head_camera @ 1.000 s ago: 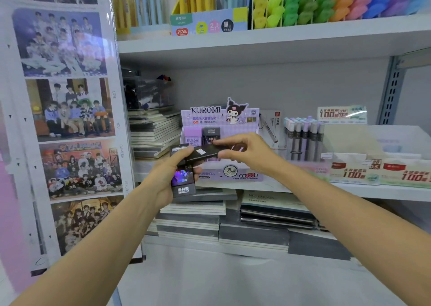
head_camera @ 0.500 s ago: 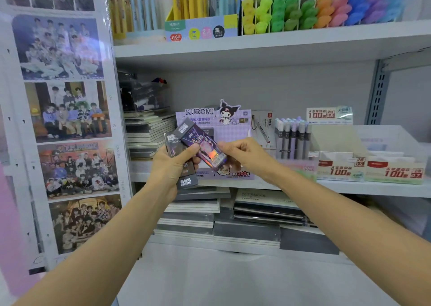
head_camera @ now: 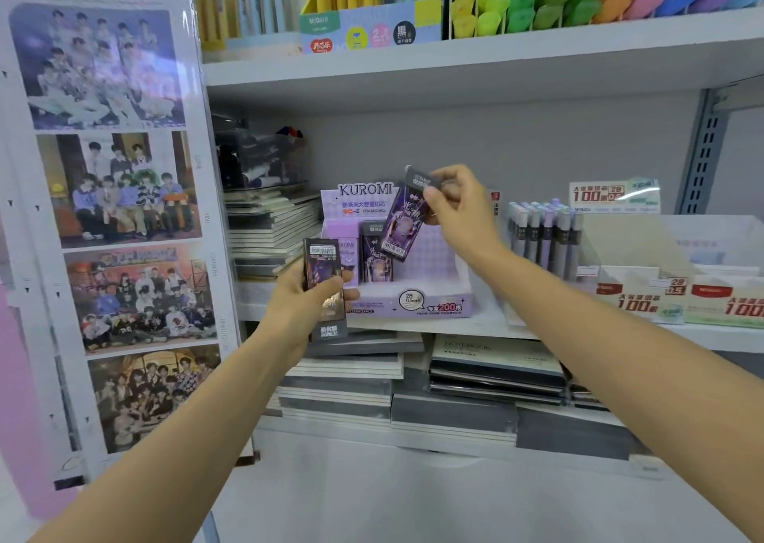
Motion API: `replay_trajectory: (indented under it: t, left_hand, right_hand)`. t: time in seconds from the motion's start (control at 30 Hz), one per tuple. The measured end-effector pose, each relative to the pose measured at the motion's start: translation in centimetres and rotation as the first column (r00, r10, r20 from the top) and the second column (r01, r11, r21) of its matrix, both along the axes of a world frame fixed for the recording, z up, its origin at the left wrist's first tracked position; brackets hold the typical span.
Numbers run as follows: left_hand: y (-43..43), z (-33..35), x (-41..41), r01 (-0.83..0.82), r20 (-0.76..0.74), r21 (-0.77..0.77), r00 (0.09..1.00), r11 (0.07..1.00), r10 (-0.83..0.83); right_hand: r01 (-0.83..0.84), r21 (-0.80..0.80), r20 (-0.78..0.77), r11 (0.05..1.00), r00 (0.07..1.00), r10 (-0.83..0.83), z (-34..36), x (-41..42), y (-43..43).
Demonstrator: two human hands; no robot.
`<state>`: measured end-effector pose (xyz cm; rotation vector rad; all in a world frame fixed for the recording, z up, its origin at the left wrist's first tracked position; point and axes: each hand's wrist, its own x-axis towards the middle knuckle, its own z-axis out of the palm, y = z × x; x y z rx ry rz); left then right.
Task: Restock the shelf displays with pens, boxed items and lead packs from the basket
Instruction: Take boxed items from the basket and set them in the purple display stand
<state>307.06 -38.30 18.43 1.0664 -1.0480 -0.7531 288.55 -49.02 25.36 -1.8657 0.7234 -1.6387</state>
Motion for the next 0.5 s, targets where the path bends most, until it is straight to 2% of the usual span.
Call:
replay_trajectory:
  t: [0.27, 0.5]
  left_hand:
    - [-1.1, -2.2, 1.2, 0.029, 0.026, 0.002, 0.999, 1.0, -0.029]
    - [-1.5, -2.7, 1.7, 0.053, 0.008, -0.012, 0.999, 0.999, -0.053]
  right_hand:
    - [-0.007, -0.028, -0.204, 1.0, 0.979, 0.001, -3.2, 2.4, -0.8]
    - [-0.042, -0.061, -0.419, 0.997, 0.908, 0.013, -1.5, 2.2, -1.6]
